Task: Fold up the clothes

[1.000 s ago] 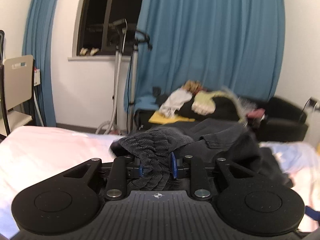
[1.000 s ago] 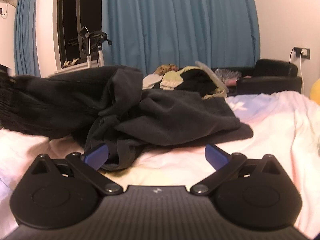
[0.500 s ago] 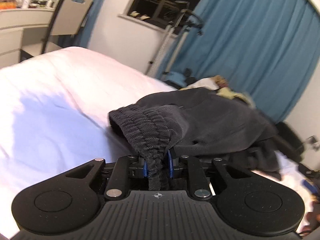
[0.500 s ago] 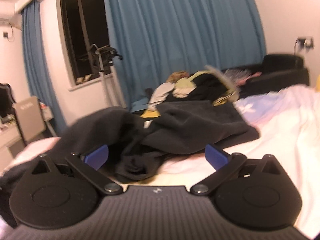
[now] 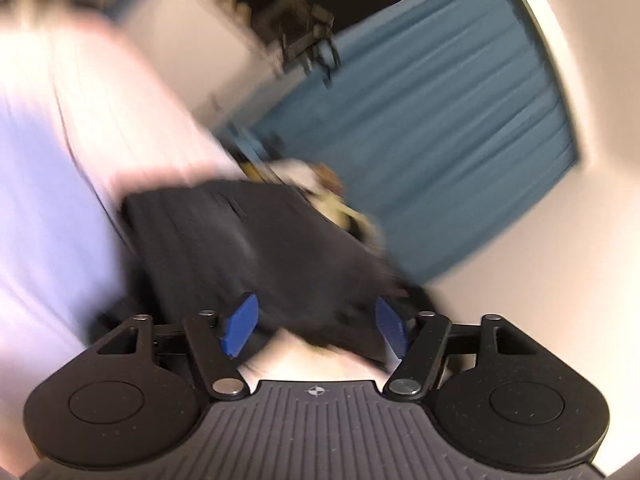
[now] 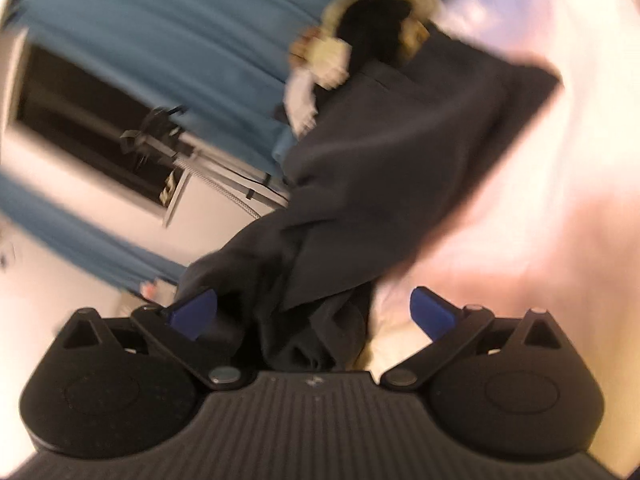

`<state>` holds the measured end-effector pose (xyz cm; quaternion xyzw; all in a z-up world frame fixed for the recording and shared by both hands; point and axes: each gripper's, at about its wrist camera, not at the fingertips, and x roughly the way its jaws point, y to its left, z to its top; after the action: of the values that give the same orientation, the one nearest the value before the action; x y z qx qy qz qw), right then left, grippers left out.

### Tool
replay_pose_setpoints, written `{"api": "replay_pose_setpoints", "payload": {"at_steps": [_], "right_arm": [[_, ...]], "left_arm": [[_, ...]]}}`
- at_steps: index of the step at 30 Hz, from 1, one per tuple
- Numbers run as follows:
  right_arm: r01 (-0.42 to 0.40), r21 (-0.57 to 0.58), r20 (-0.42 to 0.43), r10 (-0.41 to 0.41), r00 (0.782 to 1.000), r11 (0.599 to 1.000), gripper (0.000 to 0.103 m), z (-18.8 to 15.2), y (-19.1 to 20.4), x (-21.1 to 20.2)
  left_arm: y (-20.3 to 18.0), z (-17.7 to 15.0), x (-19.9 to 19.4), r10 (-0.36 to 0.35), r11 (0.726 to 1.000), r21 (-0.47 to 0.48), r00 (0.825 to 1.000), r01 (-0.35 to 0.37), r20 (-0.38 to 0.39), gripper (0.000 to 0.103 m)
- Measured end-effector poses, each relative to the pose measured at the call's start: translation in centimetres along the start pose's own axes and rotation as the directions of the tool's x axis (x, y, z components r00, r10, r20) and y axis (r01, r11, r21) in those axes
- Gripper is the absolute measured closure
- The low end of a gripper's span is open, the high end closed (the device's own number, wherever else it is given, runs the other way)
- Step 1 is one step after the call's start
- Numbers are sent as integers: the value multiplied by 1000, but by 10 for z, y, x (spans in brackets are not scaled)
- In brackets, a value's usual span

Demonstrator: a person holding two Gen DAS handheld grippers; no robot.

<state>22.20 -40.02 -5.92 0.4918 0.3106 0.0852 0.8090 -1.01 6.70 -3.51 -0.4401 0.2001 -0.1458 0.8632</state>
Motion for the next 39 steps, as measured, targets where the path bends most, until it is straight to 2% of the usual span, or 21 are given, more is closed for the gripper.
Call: {"api": "replay_pose_setpoints", "payload": {"at_steps": [2,5,6,8,11,13,15,17,19,21,22,25,27,29,30,31,32,35,37,39], "right_arm": [[19,85,-17,-18,1000,996,0,12,-16,18],[24,174,-17,-21,1000,984,0,26,-34,43],[16,189,-11,-14,1000,982,0,30,-37,50],[11,197,-21,-7,1000,980,0,35,-41,66],[3,225,-17,1,1000,974,0,42,-50,87],[-23,236,20,19,1000,972,0,50,-54,91],[-87,241,104,64,993,967,4,62,-58,86],[-114,207,182,76,980,972,11,75,-61,78],[-114,197,181,79,980,974,14,84,-69,78],[-64,200,103,44,994,978,27,88,-78,84],[-51,193,95,34,995,980,33,87,-81,85],[-59,188,95,41,995,980,37,89,-79,83],[-51,175,90,35,995,983,53,85,-77,84],[-56,162,125,36,992,985,78,84,-73,79],[-58,155,142,36,989,986,83,84,-70,77],[-61,130,171,38,985,990,91,86,-65,72],[-63,103,199,42,979,993,93,88,-59,68],[-89,-2,314,85,946,996,96,102,-39,42],[-83,-31,379,88,921,996,96,110,-33,23],[-65,-50,454,81,887,997,96,113,-33,1]], "left_arm": [[16,-11,20,-61,992,-118,996,54,-61,24],[37,-26,52,-66,975,-217,989,37,-129,23],[43,-29,61,-62,971,-239,989,28,-134,23],[56,-32,78,-47,951,-308,990,4,-130,14],[73,-30,96,-27,913,-408,995,-16,-100,10],[81,-34,101,-20,894,-447,997,-18,-79,10],[79,-34,103,-37,893,-450,997,1,-71,8],[76,-32,104,-73,894,-446,995,37,-64,6],[73,-29,103,-136,889,-448,989,95,-60,6],[64,-25,104,-217,874,-457,974,163,-68,6],[60,-24,104,-253,866,-460,965,193,-72,6],[53,-24,112,-261,882,-429,960,195,-100,6],[53,-23,119,-248,884,-433,962,176,-116,6],[53,-21,125,-236,886,-437,963,157,-132,6],[53,-21,129,-230,887,-438,963,147,-141,6],[53,-20,132,-223,887,-440,963,138,-149,6],[53,-20,135,-217,888,-441,963,128,-157,6],[53,-18,145,-198,890,-445,963,99,-181,5],[53,-16,152,-186,891,-448,963,80,-197,5],[57,-18,153,-173,893,-445,965,68,-199,5]]}}
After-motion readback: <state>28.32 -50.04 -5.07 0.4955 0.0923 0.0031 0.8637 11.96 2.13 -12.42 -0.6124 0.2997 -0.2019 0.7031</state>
